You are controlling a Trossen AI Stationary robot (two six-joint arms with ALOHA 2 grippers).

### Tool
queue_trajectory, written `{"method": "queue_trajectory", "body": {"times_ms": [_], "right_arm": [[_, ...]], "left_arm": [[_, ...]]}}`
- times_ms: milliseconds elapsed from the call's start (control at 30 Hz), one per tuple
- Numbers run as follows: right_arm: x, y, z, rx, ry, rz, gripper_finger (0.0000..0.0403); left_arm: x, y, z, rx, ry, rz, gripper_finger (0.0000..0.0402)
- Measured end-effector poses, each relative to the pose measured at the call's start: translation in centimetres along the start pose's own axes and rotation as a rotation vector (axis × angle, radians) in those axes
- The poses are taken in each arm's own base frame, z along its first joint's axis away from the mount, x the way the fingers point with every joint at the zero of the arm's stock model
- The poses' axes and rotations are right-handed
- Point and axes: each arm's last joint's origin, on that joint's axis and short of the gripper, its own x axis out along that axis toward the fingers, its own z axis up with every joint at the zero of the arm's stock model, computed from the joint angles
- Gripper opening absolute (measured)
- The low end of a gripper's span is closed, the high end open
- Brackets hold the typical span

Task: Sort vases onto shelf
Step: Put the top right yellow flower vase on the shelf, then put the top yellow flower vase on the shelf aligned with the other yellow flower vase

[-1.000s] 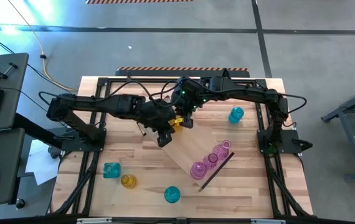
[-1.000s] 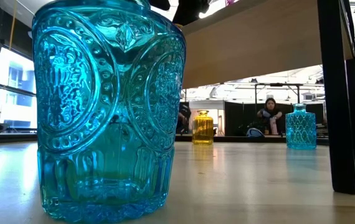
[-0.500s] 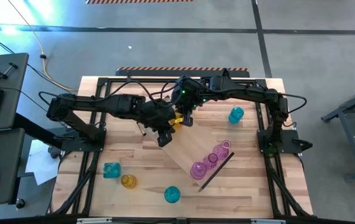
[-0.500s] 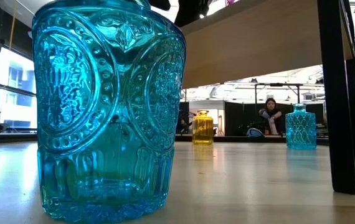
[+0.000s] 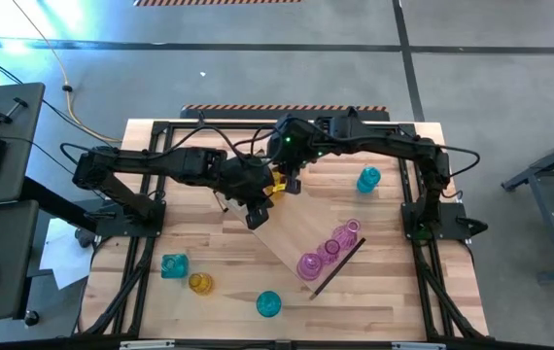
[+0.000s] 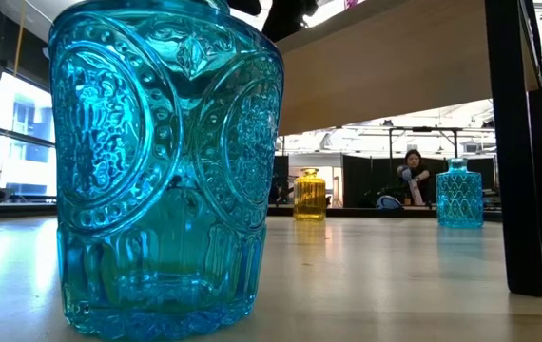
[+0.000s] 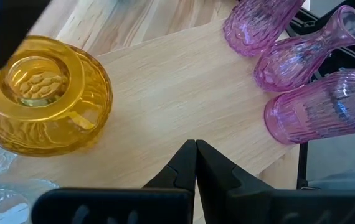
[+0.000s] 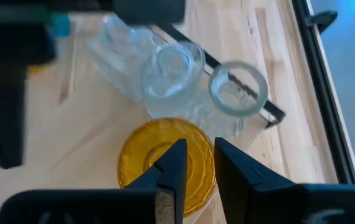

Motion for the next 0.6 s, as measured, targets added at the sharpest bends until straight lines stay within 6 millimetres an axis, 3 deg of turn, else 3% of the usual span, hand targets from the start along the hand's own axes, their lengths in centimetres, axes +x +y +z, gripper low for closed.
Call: {"method": "queue_trajectory", "body": {"times_ms": [200,300,400,600], "right_arm": [[-1.7,0.0,0.8,-0.03,-0.037,0.011,0.0064],[-2.5,-0.2,0.7,-0.042,-0.011,-0.026,0.0077],[-3.3,-1.1,0.1,-0.029,0.055,-0.079,0.0096],[-3.8,-4.0,-0.9,0.033,0.128,-0.138,0.0131]], "left_arm": [[-0.1,0.0,0.0,0.003,-0.002,-0.001,0.0001],[-1.1,0.0,0.0,0.003,-0.026,-0.005,0.0001],[-4.1,0.1,0.1,-0.002,-0.137,0.026,0.0001],[-12.2,1.1,-0.8,-0.042,-0.428,0.136,0.0001]]}}
